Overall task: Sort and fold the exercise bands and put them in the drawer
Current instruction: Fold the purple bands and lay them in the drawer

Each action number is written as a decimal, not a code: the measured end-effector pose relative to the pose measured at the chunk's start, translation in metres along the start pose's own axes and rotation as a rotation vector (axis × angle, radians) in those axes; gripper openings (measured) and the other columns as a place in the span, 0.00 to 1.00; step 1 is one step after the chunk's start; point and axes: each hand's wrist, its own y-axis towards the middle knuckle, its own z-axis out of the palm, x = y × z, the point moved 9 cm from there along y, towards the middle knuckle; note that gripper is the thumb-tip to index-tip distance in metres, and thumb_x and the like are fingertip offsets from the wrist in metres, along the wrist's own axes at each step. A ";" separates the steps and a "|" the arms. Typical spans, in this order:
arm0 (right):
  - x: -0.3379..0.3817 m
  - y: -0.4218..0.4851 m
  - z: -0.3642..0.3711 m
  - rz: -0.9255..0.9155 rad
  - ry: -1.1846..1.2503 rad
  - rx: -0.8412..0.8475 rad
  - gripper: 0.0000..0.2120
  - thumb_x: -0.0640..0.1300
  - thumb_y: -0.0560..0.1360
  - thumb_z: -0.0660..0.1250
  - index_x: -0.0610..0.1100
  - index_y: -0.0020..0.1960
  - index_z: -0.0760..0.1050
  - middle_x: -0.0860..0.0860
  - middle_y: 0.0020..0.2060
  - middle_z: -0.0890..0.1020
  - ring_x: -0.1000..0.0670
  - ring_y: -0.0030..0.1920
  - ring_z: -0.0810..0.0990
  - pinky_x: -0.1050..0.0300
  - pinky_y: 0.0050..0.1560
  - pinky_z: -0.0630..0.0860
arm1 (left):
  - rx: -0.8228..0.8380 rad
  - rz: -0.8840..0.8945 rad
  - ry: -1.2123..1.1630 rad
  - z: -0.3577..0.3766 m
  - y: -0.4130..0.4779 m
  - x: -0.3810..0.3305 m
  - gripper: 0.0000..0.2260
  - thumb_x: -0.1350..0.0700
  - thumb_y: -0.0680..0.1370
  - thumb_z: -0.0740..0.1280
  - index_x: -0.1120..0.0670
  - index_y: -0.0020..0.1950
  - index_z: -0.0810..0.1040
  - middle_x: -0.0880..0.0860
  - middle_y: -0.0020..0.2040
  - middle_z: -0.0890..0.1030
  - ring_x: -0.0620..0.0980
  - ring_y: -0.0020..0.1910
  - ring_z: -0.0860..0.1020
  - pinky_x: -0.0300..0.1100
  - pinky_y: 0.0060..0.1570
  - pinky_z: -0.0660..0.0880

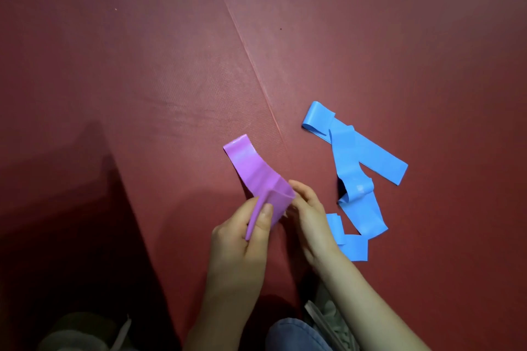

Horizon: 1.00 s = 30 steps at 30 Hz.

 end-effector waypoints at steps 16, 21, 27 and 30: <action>-0.008 0.025 0.003 0.264 0.730 -0.012 0.07 0.45 0.66 0.69 0.42 0.32 0.79 0.48 0.28 0.82 0.52 0.33 0.82 0.60 0.39 0.80 | -0.085 -0.079 -0.416 -0.023 0.001 -0.039 0.07 0.53 0.67 0.67 0.45 0.31 0.82 0.39 0.29 0.80 0.33 0.30 0.75 0.25 0.34 0.71; 0.037 0.003 -0.055 0.075 0.808 0.052 0.34 0.36 0.33 0.83 0.36 0.40 0.82 0.43 0.38 0.86 0.50 0.38 0.85 0.57 0.39 0.82 | -0.195 -0.086 -0.415 -0.035 -0.009 -0.055 0.11 0.52 0.70 0.62 0.50 0.27 0.77 0.42 0.24 0.75 0.35 0.26 0.69 0.29 0.28 0.68; 0.091 -0.045 -0.100 -0.020 0.660 -0.023 0.16 0.32 0.53 0.80 0.41 0.39 0.82 0.46 0.36 0.85 0.52 0.37 0.85 0.61 0.34 0.81 | -0.242 -0.097 -0.438 -0.044 -0.025 -0.084 0.07 0.46 0.67 0.65 0.46 0.31 0.78 0.47 0.31 0.74 0.45 0.34 0.70 0.42 0.37 0.68; 0.136 -0.075 -0.108 -0.170 0.522 -0.092 0.13 0.33 0.76 0.58 0.44 0.39 0.77 0.52 0.31 0.84 0.58 0.33 0.83 0.65 0.35 0.80 | -0.300 -0.030 -0.409 -0.056 -0.035 -0.116 0.07 0.47 0.69 0.65 0.46 0.33 0.79 0.51 0.33 0.74 0.48 0.36 0.71 0.44 0.39 0.71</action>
